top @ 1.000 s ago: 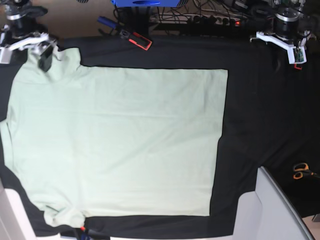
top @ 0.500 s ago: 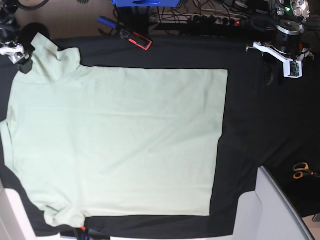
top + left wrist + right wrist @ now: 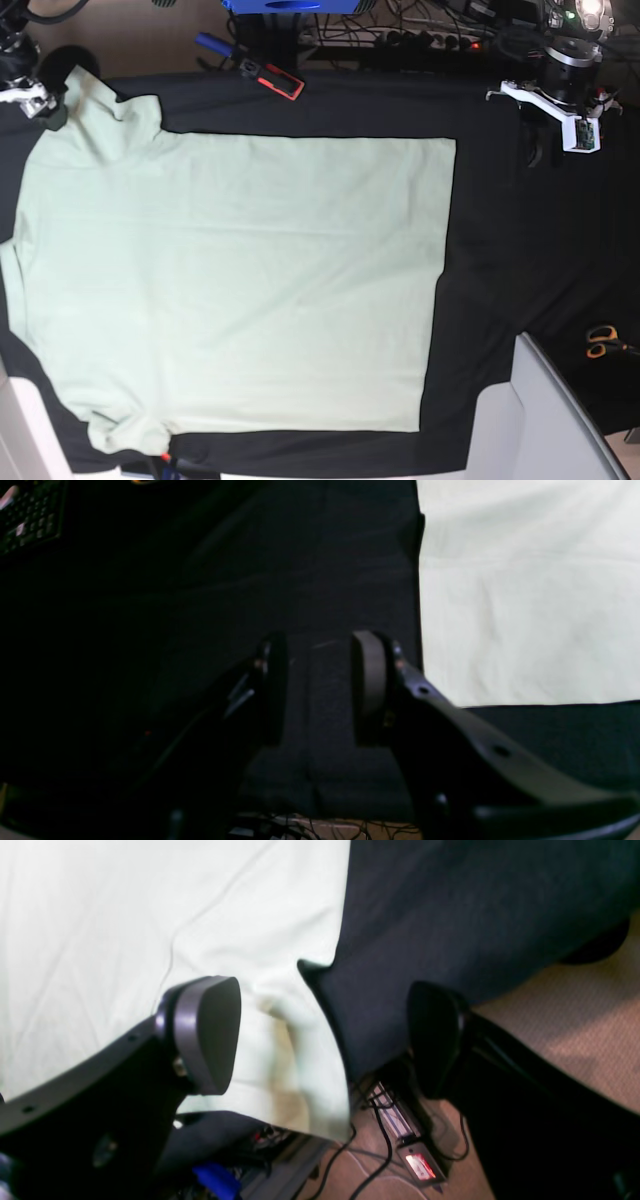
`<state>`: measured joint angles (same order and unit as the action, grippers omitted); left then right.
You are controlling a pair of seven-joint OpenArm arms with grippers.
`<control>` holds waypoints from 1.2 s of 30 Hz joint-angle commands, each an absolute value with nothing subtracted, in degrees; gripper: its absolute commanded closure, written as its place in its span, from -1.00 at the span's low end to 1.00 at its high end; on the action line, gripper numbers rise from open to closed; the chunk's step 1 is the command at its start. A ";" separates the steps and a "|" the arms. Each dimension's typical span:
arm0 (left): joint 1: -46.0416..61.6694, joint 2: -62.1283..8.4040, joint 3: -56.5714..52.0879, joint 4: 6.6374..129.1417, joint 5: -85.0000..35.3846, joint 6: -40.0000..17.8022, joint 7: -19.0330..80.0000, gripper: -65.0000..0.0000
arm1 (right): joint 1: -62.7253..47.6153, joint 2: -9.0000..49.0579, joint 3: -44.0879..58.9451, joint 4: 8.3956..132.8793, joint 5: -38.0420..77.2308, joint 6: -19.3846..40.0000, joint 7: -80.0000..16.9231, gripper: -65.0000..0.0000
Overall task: Fold the T-shirt properly
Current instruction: 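Move both grippers down to the shirt's shoulder corners and grasp them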
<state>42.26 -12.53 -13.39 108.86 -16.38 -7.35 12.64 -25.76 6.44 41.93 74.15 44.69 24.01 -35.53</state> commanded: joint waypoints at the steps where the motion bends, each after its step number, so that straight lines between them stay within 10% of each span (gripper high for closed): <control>1: 42.86 -12.97 -13.67 109.67 -16.57 -6.81 11.38 0.33 | -26.15 6.99 42.15 74.68 45.32 24.48 -35.03 -0.52; 21: 42.86 -12.88 -13.41 109.67 -16.48 -6.81 11.38 0.33 | -26.42 6.46 35.82 74.07 45.32 28.53 -35.21 -0.47; 36: 42.42 -12.18 -13.32 105.98 -17.27 -6.81 11.38 0.23 | -26.33 6.46 34.95 73.98 45.32 28.62 -35.47 1.00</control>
<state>42.04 -12.12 -13.08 105.14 -16.80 -7.31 12.60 -26.06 5.78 34.83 73.34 44.64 27.88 -35.97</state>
